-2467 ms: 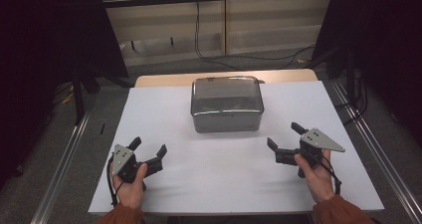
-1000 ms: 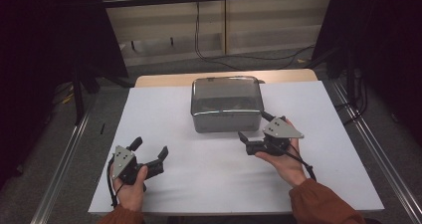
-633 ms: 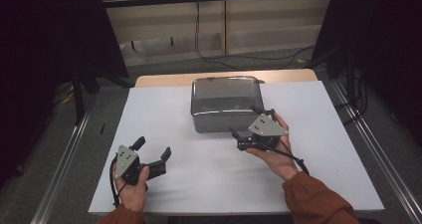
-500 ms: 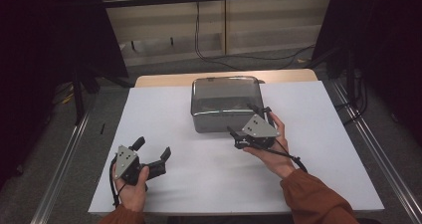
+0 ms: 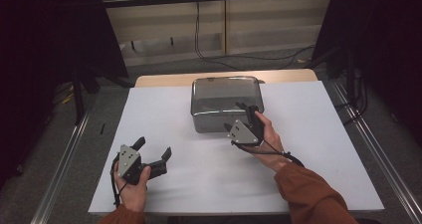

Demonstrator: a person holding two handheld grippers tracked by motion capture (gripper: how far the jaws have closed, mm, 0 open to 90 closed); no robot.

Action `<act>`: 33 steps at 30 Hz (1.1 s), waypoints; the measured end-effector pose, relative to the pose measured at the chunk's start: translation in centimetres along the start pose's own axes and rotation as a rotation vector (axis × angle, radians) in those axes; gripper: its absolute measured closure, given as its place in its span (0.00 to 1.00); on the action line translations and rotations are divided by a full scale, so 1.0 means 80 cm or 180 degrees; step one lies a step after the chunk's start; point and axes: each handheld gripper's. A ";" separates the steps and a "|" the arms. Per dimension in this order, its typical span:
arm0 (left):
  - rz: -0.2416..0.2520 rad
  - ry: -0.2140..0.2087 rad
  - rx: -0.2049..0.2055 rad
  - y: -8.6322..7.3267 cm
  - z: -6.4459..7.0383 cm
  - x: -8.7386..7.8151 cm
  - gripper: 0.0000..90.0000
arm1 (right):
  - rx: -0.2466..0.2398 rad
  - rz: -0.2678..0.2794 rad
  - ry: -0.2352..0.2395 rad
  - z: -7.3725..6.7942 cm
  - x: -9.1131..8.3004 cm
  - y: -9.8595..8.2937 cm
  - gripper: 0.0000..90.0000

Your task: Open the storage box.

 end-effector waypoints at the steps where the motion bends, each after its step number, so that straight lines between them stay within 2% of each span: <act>1: 0.0000 0.0000 0.0000 0.000 0.000 0.000 0.03 | -0.0069 -0.0014 -0.0034 -0.002 0.000 0.000 0.27; 6: -0.0064 -0.0082 -0.0034 0.000 -0.001 0.003 0.04 | -0.0469 -0.0119 -0.0164 -0.009 0.004 0.001 0.31; 11: -0.0085 -0.0072 -0.0048 0.000 -0.003 0.003 0.04 | -0.0629 -0.0187 -0.0186 -0.012 0.006 0.001 0.41; 12: -0.0092 -0.0096 -0.0051 0.000 -0.003 0.004 0.04 | -0.0718 -0.0221 -0.0221 -0.014 0.006 0.002 0.42; 13: -0.0098 -0.0103 -0.0050 0.000 -0.003 0.004 0.04 | -0.0718 -0.0221 -0.0221 -0.014 0.006 0.002 0.42; 14: -0.0113 -0.0110 -0.0034 0.000 -0.003 0.004 0.04 | -0.0762 -0.0228 -0.0246 -0.015 0.006 0.002 0.45; 16: -0.0142 -0.0151 -0.0006 0.001 -0.004 0.005 0.05 | -0.0973 -0.0241 -0.0303 -0.019 0.006 0.005 0.53; 17: -0.0142 -0.0151 -0.0006 0.001 -0.004 0.005 0.05 | -0.0973 -0.0241 -0.0303 -0.019 0.006 0.005 0.53; 18: -0.0162 -0.0188 -0.0008 0.002 -0.005 0.005 0.05 | -0.1102 -0.0250 -0.0281 -0.022 0.005 0.007 0.60; 19: -0.0165 -0.0208 -0.0023 0.002 -0.005 0.004 0.05 | -0.1146 -0.0244 -0.0307 -0.023 0.005 0.008 0.62; 24: -0.0179 -0.0231 -0.0007 0.002 -0.007 0.004 0.05 | -0.1233 -0.0257 -0.0355 -0.025 0.007 0.009 0.69; 27: -0.0187 -0.0265 -0.0004 0.003 -0.007 0.006 0.05 | -0.1258 -0.0294 -0.0388 -0.026 0.008 0.008 0.77; 33: -0.0178 -0.0252 0.0003 0.005 -0.006 0.008 0.05 | -0.1320 -0.0298 -0.0408 -0.028 0.010 0.007 0.84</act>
Point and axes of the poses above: each handheld gripper's, and its own axes: x roughly forward along the jaws, y roughly out of its top, z roughly to its right, and after that the axes turned 11 degrees about -z, right-handed
